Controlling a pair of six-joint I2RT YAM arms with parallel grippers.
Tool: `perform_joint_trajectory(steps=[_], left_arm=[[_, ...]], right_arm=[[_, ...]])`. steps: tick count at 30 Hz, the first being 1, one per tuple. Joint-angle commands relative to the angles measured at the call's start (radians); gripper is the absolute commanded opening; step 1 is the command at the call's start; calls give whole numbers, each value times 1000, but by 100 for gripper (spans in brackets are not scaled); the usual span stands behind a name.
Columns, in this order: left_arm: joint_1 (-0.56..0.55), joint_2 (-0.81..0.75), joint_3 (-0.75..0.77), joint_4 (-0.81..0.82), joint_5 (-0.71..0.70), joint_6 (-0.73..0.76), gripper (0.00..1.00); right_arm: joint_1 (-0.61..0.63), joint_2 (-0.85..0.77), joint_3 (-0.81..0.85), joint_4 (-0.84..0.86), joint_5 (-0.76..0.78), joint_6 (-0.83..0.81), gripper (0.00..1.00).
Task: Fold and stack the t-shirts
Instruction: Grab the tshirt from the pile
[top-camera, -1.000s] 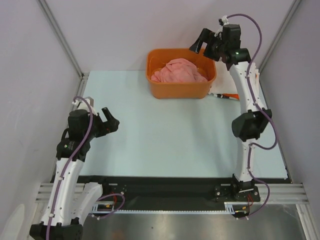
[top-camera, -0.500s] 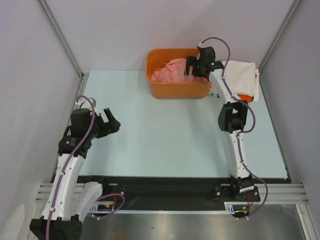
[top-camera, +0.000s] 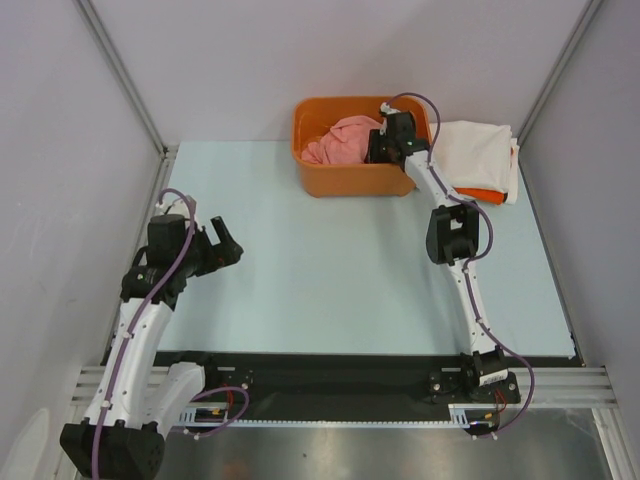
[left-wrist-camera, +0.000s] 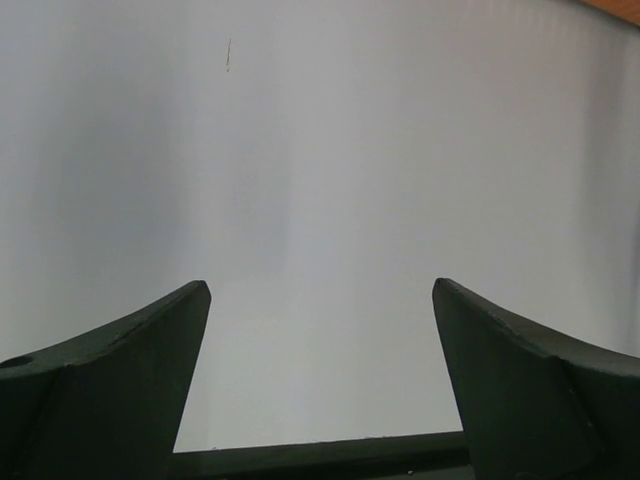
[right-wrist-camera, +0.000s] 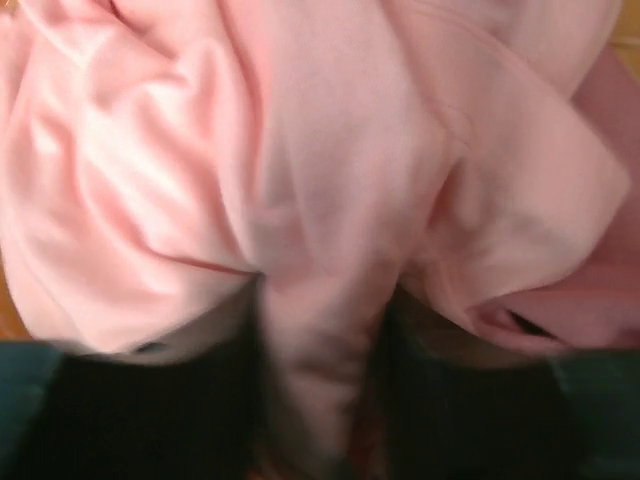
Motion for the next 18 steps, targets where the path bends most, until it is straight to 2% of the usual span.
perform_joint_trajectory(steps=[1,2,5,10,18], left_arm=[[-1,9,0,17,-5,-13,100],[-2,9,0,17,-5,-13,100],[-1,9,0,14,-7,-11,100],[-2,2,0,16,-19,-16,100],[-1,-17,-2,14,-33,-19,100]], right_arm=[[28,62,15,63,-64,-9,40],[28,62,14,68,-64,-3,24],[26,54,12,85,-89,9,0],[28,-36,-37,155,-128,44,0],[34,-314,-59,333,-243,179,0]])
